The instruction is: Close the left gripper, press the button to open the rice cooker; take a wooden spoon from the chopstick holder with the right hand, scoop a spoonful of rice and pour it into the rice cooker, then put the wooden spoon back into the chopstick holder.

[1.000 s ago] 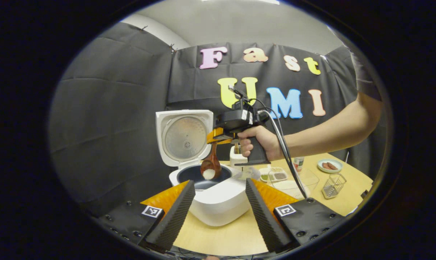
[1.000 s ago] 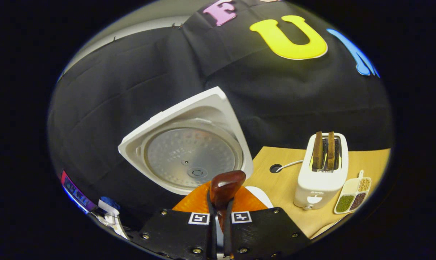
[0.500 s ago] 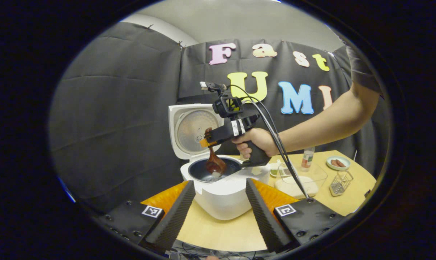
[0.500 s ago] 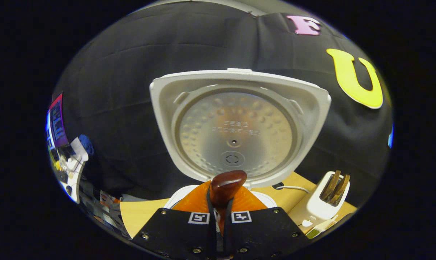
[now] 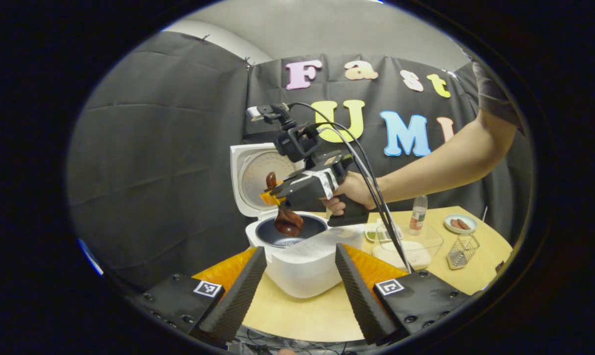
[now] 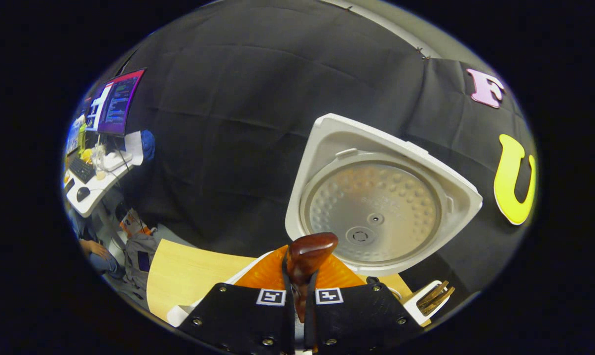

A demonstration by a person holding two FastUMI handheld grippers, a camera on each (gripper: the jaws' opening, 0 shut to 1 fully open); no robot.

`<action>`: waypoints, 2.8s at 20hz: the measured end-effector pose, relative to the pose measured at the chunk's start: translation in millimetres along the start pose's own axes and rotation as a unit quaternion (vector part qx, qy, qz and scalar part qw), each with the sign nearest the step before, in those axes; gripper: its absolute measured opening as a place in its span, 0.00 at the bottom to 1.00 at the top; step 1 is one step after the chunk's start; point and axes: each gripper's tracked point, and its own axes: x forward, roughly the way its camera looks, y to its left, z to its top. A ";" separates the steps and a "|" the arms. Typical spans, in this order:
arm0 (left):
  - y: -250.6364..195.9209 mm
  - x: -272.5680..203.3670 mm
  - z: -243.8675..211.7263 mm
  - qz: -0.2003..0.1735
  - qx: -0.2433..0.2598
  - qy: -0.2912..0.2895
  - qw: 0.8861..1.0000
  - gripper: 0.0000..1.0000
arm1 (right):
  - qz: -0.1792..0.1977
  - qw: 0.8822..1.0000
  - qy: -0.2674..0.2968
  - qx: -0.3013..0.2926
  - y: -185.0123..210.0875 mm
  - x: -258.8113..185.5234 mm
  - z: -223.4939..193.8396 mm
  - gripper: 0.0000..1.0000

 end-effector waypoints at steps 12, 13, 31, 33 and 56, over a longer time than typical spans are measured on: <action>-17.6 4.8 12.9 -0.023 -0.050 -0.014 0.998 0.98 | -0.075 0.915 -0.110 0.381 -96.5 -102.5 23.6 0.08; -19.6 6.0 13.4 -0.027 -0.051 -0.016 0.998 0.97 | -0.079 0.908 -0.117 0.394 -99.8 -111.1 21.7 0.08; -94.1 25.6 57.0 -0.089 -0.037 -0.038 0.995 0.98 | -0.254 0.824 -0.148 0.484 -156.2 -366.0 -85.0 0.07; -108.5 32.4 65.3 -0.098 -0.031 -0.037 0.994 0.96 | -0.278 0.817 -0.141 0.484 -162.6 -389.9 -101.9 0.08; -157.8 21.8 133.3 -0.109 0.015 -0.075 0.991 0.97 | -0.451 0.726 -0.053 0.516 -175.1 -526.8 -263.5 0.07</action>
